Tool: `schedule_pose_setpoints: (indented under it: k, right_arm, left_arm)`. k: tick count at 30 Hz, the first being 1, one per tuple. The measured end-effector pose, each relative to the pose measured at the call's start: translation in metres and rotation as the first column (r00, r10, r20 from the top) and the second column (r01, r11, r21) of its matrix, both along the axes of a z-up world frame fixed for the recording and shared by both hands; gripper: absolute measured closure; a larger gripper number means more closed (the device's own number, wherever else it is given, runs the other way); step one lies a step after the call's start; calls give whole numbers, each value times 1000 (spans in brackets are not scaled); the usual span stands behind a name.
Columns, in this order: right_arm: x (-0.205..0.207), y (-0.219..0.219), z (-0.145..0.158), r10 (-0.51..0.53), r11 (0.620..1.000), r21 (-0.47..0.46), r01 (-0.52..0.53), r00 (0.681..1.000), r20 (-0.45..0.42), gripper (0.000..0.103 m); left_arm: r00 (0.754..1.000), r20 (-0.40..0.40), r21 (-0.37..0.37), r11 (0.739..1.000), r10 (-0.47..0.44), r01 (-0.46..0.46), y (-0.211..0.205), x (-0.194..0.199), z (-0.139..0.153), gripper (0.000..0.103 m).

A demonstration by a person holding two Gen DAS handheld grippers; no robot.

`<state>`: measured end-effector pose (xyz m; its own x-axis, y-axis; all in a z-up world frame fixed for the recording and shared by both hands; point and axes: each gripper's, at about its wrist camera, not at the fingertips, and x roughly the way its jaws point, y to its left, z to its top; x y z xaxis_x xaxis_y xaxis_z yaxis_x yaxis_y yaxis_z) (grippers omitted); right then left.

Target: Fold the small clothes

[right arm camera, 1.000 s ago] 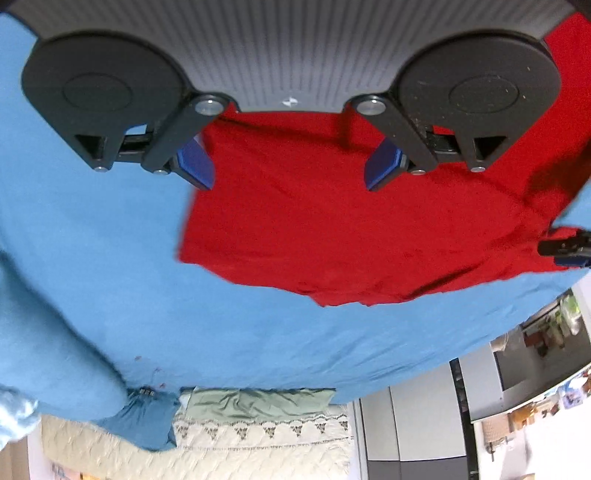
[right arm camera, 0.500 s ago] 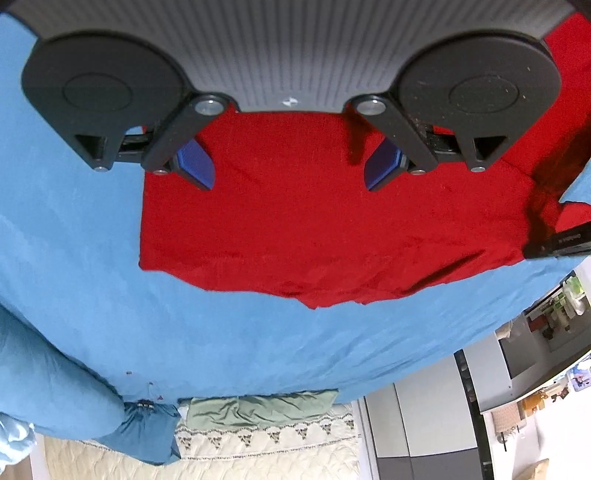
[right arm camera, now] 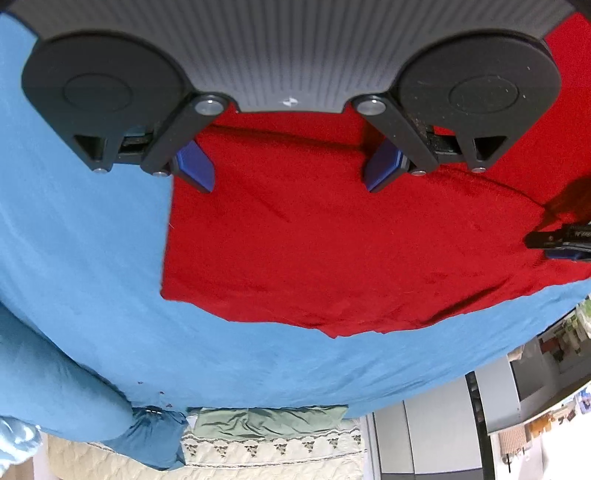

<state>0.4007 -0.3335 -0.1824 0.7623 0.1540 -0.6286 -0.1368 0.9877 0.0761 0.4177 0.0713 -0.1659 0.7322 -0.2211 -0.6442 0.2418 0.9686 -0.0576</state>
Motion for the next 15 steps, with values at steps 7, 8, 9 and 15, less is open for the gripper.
schedule_pose_setpoints:
  k: [7, 8, 9, 15]
  right_arm:
    - [-7, 3, 16, 0, 1000, -6, 0, 1000, 0, 0]
    - [-11, 8, 26, 4, 1000, -20, -3, 1000, 25, 0]
    - [-17, 16, 39, 20, 998, -55, -16, 998, 62, 0]
    - [-23, 82, 98, 171, 980, -123, -159, 980, 97, 0]
  left_arm:
    - [999, -14, -4, 999, 51, -51, 4, -6, 32, 11]
    - [996, 14, -15, 996, 85, -85, 11, -13, 48, 10]
    - [991, 35, -19, 991, 130, -129, 19, -20, 60, 9]
    - [911, -2, -187, 894, 413, -406, 118, -39, 99, 0]
